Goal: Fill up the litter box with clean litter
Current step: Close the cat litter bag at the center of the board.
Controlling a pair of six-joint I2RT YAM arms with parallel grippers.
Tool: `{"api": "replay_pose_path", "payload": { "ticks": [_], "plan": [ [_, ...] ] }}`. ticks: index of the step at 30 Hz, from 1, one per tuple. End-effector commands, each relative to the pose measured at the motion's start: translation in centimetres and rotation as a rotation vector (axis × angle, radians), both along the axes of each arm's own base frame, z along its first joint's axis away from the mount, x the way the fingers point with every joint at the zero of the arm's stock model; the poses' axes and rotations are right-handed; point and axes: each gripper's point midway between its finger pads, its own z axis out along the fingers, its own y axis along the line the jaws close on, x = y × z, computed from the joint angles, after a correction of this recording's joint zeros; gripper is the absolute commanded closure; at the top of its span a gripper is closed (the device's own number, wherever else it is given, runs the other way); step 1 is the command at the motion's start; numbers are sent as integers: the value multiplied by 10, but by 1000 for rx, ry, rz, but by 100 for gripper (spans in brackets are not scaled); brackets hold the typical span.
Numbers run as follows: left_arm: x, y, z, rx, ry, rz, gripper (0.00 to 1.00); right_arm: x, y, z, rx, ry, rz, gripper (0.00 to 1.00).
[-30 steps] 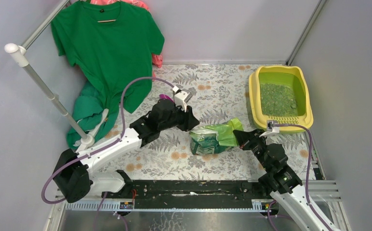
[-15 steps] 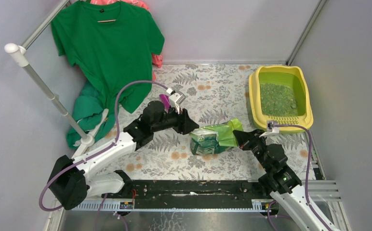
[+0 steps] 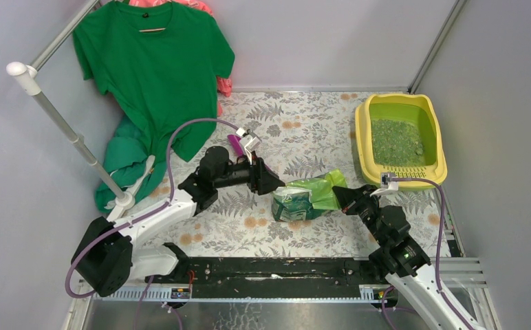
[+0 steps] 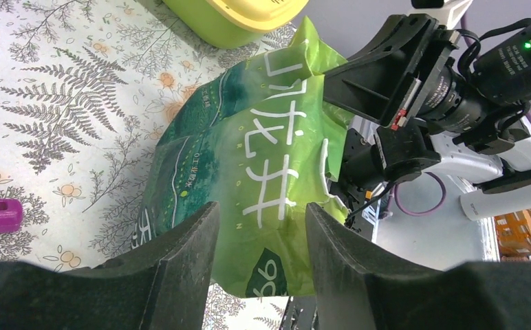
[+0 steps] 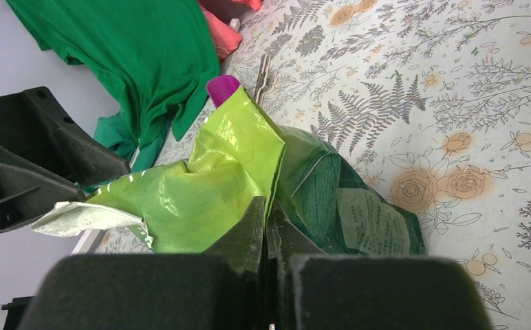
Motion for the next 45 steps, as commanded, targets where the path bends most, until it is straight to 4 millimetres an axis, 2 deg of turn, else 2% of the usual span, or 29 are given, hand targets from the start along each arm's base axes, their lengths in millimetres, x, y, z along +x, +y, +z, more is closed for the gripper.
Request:
{"api": "replay_pose_path", "payload": {
  "ticks": [1, 5, 13, 21, 24, 30, 45],
  "plan": [
    [-7, 0, 19, -63, -49, -42, 43, -1, -11, -37, -84, 95, -41, 100],
    [-10, -1, 22, -73, -41, -59, 42, 0, -10, -38, -78, 98, -38, 100],
    [-13, 2, 12, -58, -24, -49, 40, -1, -9, -41, -77, 105, -39, 100],
    [-13, 5, 11, -57, -24, -23, 40, 0, -9, -42, -74, 107, -38, 100],
    [-16, 4, 11, -58, -29, -23, 40, 0, -9, -43, -75, 111, -37, 100],
    [-15, 4, -2, -27, -18, -9, 41, 0, -6, -44, -65, 112, -30, 100],
    [-10, -8, -9, -36, -29, -43, 40, 0, -4, -43, -67, 111, -20, 100]
  ]
}}
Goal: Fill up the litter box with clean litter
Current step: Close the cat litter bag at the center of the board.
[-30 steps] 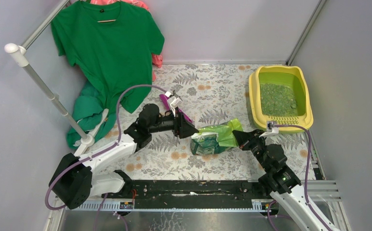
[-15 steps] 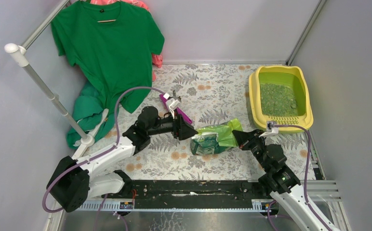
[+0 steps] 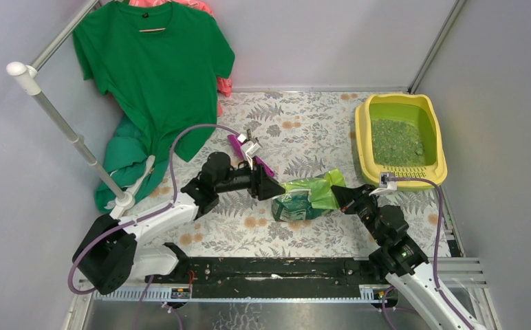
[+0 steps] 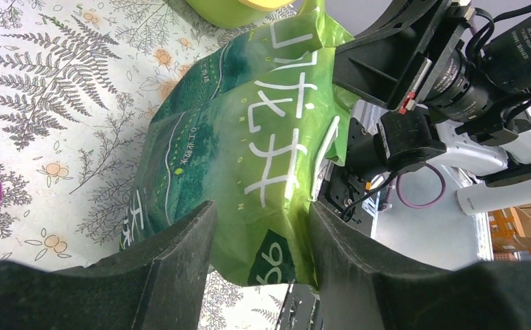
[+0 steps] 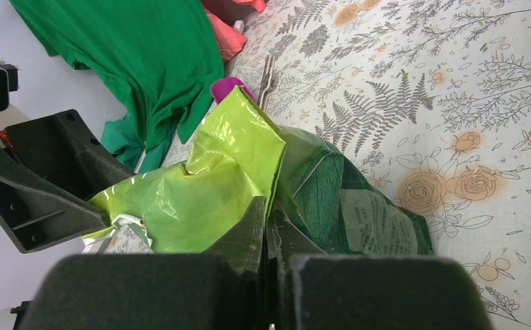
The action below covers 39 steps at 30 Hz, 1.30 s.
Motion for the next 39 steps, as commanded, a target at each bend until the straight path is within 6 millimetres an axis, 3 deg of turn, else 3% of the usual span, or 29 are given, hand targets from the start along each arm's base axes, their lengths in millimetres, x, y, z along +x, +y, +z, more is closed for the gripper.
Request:
{"api": "replay_pose_path", "payload": {
  "ticks": [1, 8, 14, 20, 22, 25, 27, 29, 31, 37, 39],
  "plan": [
    [1, -8, 7, -33, -60, -30, 40, -3, -8, -41, -95, 109, -18, 100],
    [3, -5, 0, -13, -76, -8, 43, -4, -7, -43, -94, 114, -16, 100],
    [8, -3, -4, 19, -83, 19, 76, -5, -8, -43, -93, 118, -14, 100],
    [3, 0, 0, -13, -105, 19, 80, -6, -13, -43, -117, 167, -39, 100],
    [0, 2, 4, -23, -124, 22, 80, -8, -18, -40, -168, 213, -49, 87],
    [-3, 5, 11, -35, -161, 29, 80, -13, -14, -30, -261, 271, 11, 58],
    [-3, 7, 16, -39, -178, 35, 80, -14, -11, -25, -316, 315, 45, 49],
    [-3, 8, 19, -39, -195, 41, 80, -13, -15, -12, -389, 356, 48, 40],
    [-4, 9, 22, -42, -211, 39, 80, -10, -13, 14, -406, 347, 60, 33],
    [-7, 5, 23, -56, -228, 16, 80, -6, -19, 88, -521, 179, 103, 32],
    [-8, 3, 23, -67, -227, 9, 79, -4, -20, 104, -561, 140, 120, 33]
  ]
}}
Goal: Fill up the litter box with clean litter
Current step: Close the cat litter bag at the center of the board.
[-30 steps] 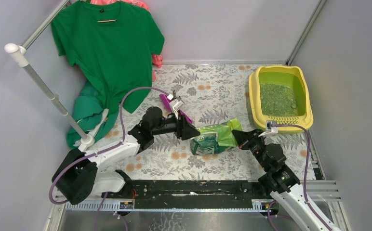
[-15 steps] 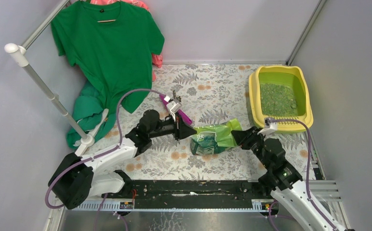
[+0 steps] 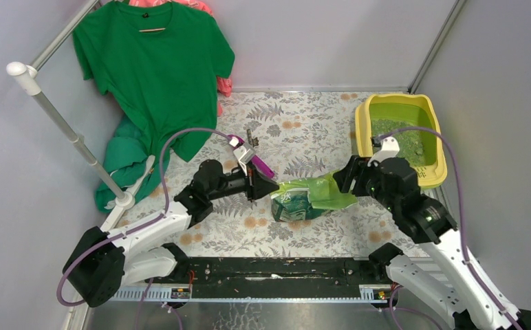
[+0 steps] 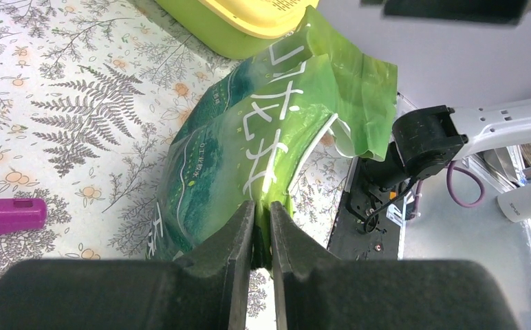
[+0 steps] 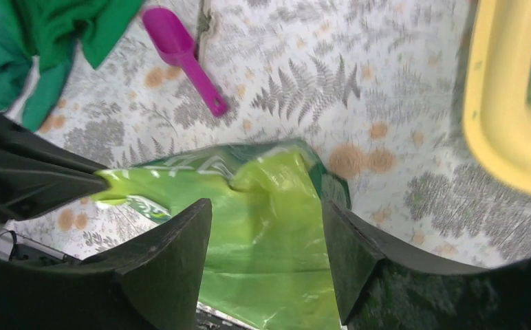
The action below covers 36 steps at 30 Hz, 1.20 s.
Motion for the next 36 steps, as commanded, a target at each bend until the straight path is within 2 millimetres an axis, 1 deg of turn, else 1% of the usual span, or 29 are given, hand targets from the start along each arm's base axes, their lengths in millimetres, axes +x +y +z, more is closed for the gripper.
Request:
{"api": "replay_pose_path", "payload": {
  "ticks": [1, 3, 7, 11, 15, 19, 22, 26, 28, 30, 31, 32, 33, 35, 36],
  "plan": [
    [-5, -8, 10, -46, -64, -41, 79, 0, -7, 42, -128, -106, 95, 33],
    [-4, -11, 6, -43, -57, -47, 79, 5, -2, 45, -156, -104, 129, 33],
    [-4, -15, 0, -36, -51, -53, 79, 16, 16, 36, -178, -75, 213, 32],
    [-5, -14, -1, -31, -58, -56, 78, 27, 32, 33, -189, -66, 286, 31],
    [-4, -15, -1, -24, -60, -63, 78, 39, 46, 28, -228, -17, 351, 30],
    [-6, -16, -2, -17, -65, -74, 79, 42, 56, 31, -249, 24, 421, 35],
    [-8, -15, -1, -7, -76, -85, 80, 41, 63, 35, -273, -12, 506, 36],
    [-14, -14, -1, 1, -85, -119, 80, 32, 74, 40, -303, -101, 685, 37],
    [-16, -15, -1, 8, -85, -134, 80, 25, 83, 42, -303, -141, 794, 43],
    [-18, -15, -2, 17, -89, -151, 80, 23, 91, 42, -301, -165, 871, 50],
    [-20, -15, -2, 19, -89, -159, 80, 21, 95, 40, -296, -171, 911, 56],
    [-20, -15, -3, 23, -88, -165, 80, 19, 100, 40, -283, -168, 949, 59],
    [-21, -15, -2, 26, -92, -170, 80, 18, 104, 38, -271, -157, 980, 58],
    [-22, -15, -3, 36, -95, -176, 80, 11, 114, 33, -259, -127, 1053, 52],
    [-22, -14, -4, 43, -95, -174, 80, 7, 118, 31, -256, -114, 1082, 52]
  ]
}}
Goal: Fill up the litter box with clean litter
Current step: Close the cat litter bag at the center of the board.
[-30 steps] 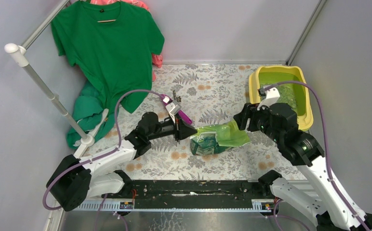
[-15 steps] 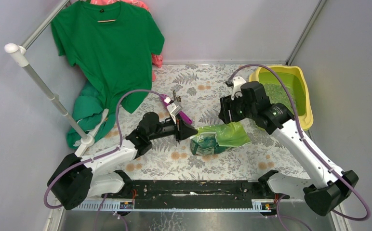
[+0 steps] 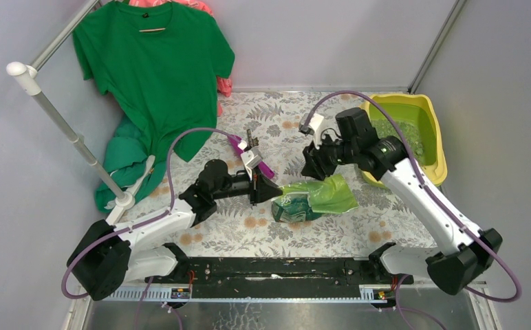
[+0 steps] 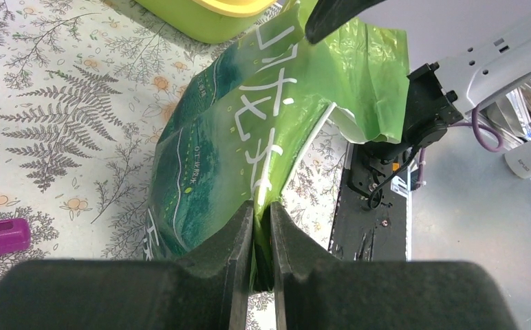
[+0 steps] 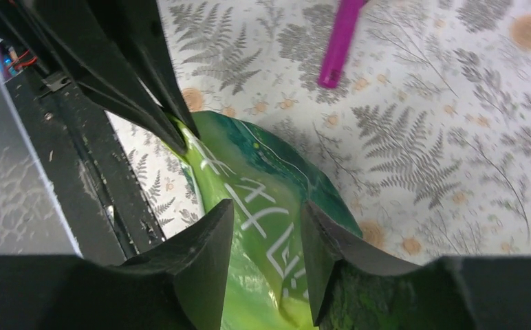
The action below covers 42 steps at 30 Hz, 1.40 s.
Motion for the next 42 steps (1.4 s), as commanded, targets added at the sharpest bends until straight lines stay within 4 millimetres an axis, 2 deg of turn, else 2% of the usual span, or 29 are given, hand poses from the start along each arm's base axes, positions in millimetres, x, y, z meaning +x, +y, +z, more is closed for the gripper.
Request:
{"api": "replay_pose_path", "payload": {
  "ticks": [1, 10, 17, 24, 32, 39, 42],
  "plan": [
    [-11, -2, 7, 18, -38, -66, 80, -16, 29, 8, 28, 7, 221, 52],
    [-7, -4, 10, 26, -55, -69, 80, -34, 52, -19, -22, 45, 353, 51],
    [-7, -4, 10, 30, -68, -71, 80, -28, 61, -34, -53, 37, 374, 50],
    [-7, -4, 11, 31, -76, -74, 80, -22, 69, -42, -56, 56, 391, 57],
    [-5, -4, 9, 43, -75, -70, 81, -25, 59, -50, -101, 77, 370, 76],
    [-4, -3, 4, 57, -68, -62, 81, -26, 44, -57, -148, 74, 303, 74],
    [-2, -3, 3, 64, -67, -59, 81, -26, 37, -59, -166, 74, 277, 67]
  ]
}}
